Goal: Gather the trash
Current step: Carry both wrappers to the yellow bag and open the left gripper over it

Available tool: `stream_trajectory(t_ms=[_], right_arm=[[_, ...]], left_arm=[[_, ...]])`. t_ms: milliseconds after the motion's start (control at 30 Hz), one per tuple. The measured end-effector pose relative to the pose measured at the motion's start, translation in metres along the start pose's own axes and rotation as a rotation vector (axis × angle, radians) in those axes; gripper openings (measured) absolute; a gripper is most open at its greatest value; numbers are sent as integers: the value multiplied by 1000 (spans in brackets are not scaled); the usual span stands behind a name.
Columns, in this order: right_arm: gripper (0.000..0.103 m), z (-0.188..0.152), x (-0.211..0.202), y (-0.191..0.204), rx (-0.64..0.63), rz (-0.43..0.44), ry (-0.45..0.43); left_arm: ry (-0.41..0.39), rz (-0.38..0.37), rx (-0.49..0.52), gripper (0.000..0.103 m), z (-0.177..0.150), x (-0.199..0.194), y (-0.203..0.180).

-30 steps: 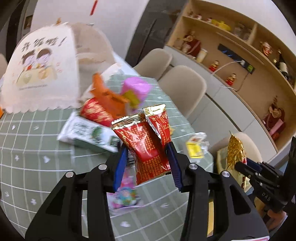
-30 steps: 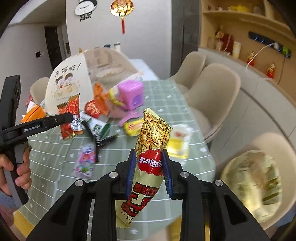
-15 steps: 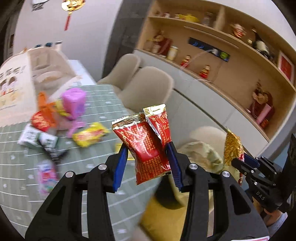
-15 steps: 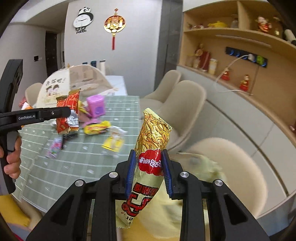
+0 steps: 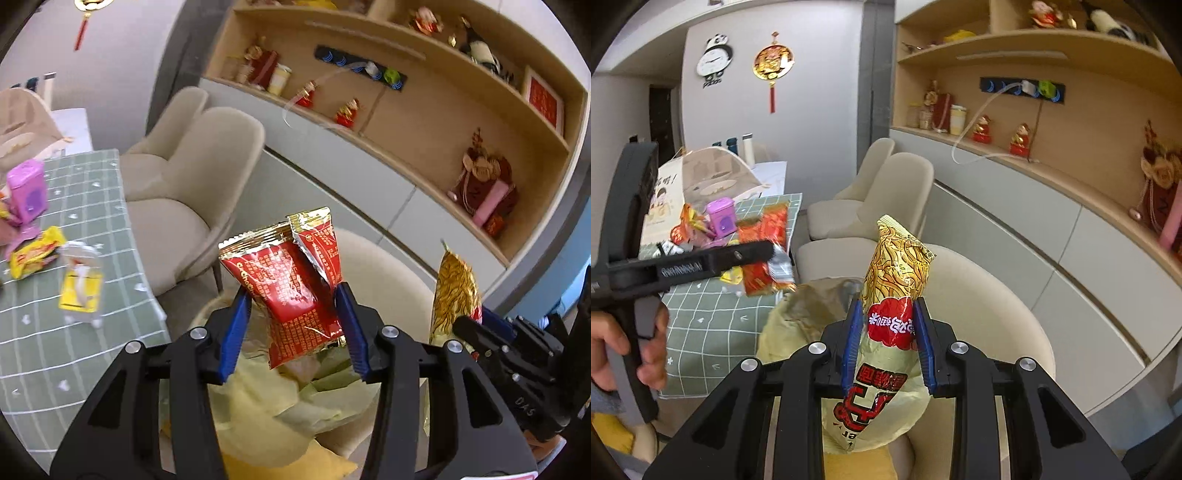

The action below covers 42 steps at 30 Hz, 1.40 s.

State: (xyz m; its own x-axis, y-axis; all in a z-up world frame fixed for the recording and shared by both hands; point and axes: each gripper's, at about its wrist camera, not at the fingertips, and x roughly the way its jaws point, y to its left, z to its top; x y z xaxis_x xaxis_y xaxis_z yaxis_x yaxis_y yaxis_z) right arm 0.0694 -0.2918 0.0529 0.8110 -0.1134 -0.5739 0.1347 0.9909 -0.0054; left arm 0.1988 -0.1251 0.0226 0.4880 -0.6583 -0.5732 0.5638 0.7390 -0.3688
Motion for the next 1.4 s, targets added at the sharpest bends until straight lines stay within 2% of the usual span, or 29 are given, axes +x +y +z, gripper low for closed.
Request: stream_trajectory(t_ms=[133,267,367,400,533,633,800,900,1000,1200,1300,1400], right_arm=[[27,0,3,-11,23,-9,-5],[27,3,8,-19,51,-9,-13],[27,4,16,-21,62,-12,-9],[27,5,19,-21,63,-12,-11],[27,8,30,-18,51,-14,-29],[27,12,47,-15,38,-2,-25],[27,24,86,2,0,117,21],[27,23,115,23,-30,212,72],[27,5,147,42,-77,254,190],[27,-39,178,50,-148,228,405],[27,-52,182,41,-101,217,440],[27,-49,177,29,-23,222,421]], left_arm=[[114,-32,29,49,-2,35,-10],[157,-22,39,52,-4,56,-10],[182,-2,45,64,-3,64,-9],[187,5,50,71,-4,65,-9],[135,24,83,72,-4,50,-9],[111,21,65,73,-2,36,-7],[69,104,65,73,-3,8,2],[60,152,35,73,-9,-8,20],[73,202,11,73,-14,-21,36],[35,287,-29,73,-29,-60,72],[48,321,-47,73,-36,-71,87],[48,367,-79,73,-41,-83,102]])
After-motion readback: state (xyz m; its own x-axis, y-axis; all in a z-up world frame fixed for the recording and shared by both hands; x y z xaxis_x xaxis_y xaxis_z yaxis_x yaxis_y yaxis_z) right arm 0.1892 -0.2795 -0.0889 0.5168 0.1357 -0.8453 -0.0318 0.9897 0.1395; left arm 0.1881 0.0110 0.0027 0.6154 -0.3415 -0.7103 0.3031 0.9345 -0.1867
